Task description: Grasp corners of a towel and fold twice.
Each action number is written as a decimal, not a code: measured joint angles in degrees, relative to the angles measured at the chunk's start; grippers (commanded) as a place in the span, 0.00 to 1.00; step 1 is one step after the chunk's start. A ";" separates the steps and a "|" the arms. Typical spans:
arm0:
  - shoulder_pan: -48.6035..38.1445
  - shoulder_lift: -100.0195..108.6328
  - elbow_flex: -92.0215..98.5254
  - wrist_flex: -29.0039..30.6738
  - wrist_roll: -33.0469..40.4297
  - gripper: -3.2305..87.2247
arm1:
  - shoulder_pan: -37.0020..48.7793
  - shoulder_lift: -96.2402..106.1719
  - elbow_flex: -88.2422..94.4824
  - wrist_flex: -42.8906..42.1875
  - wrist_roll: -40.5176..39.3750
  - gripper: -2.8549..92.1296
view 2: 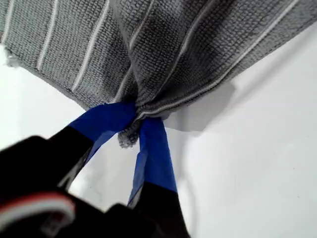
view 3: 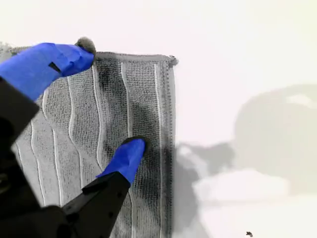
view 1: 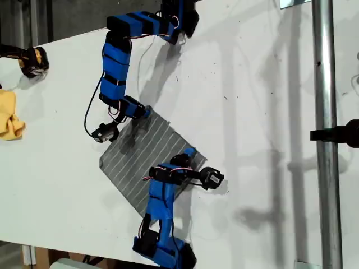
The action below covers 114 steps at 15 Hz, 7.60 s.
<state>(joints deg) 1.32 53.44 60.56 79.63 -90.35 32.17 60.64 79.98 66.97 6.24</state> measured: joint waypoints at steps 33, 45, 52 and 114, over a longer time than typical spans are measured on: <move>8.26 5.71 -3.78 -11.60 13.54 0.01 | -5.89 48.69 29.36 8.26 16.00 0.03; -6.15 20.04 2.37 2.46 24.70 0.01 | -2.37 19.16 -6.59 -1.76 13.97 0.03; -21.27 36.74 23.64 1.23 29.88 0.01 | 4.48 9.67 -13.97 -18.11 15.38 0.03; -20.92 90.97 63.19 2.72 12.04 0.28 | 23.29 34.98 13.10 -3.87 24.61 0.35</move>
<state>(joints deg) -19.60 144.40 123.75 82.35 -78.31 55.46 95.62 93.08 63.11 30.85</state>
